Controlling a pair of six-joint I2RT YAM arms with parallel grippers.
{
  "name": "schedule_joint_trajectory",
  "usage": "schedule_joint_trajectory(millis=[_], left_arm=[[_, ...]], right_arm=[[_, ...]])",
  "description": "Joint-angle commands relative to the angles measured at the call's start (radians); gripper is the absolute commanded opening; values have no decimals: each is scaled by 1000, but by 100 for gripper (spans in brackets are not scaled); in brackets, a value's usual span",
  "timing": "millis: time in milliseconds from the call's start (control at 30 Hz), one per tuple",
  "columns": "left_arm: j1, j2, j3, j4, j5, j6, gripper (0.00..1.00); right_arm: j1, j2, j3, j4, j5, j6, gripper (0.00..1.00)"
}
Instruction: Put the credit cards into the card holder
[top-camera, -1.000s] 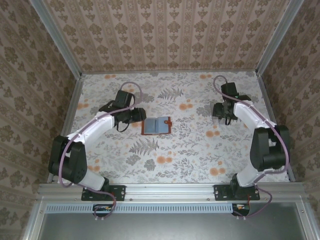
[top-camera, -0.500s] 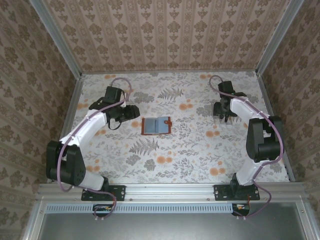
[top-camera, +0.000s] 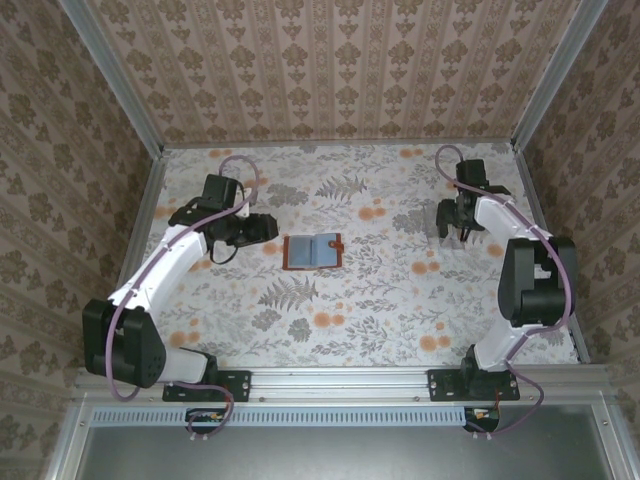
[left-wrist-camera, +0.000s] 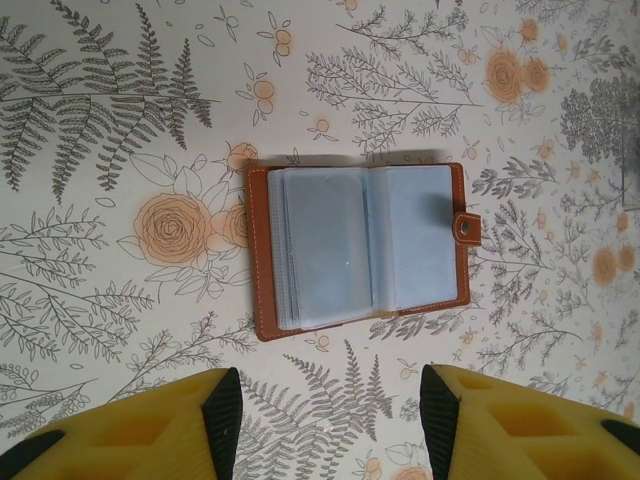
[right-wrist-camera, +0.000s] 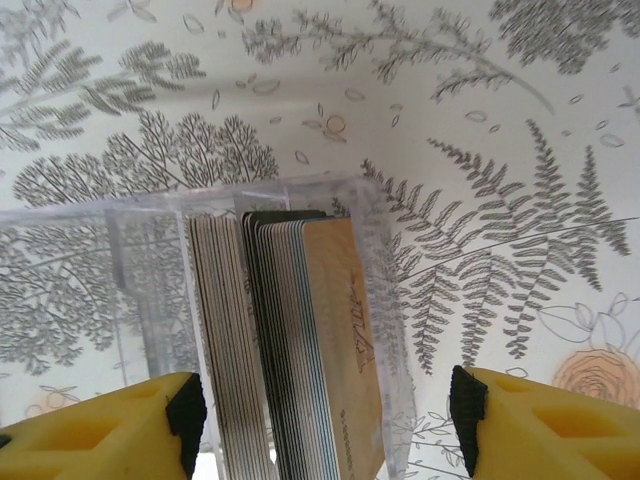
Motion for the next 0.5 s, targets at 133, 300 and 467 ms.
schedule_joint_trajectory(millis=[133, 300, 467], left_arm=[[63, -28, 16, -24, 75, 45, 53], [87, -57, -24, 13, 111, 11, 53], [88, -74, -26, 5, 95, 11, 53]], right_arm=[[2, 39, 9, -11, 58, -19, 68], [6, -6, -30, 31, 158, -13, 67], [7, -95, -78, 107, 103, -15, 64]])
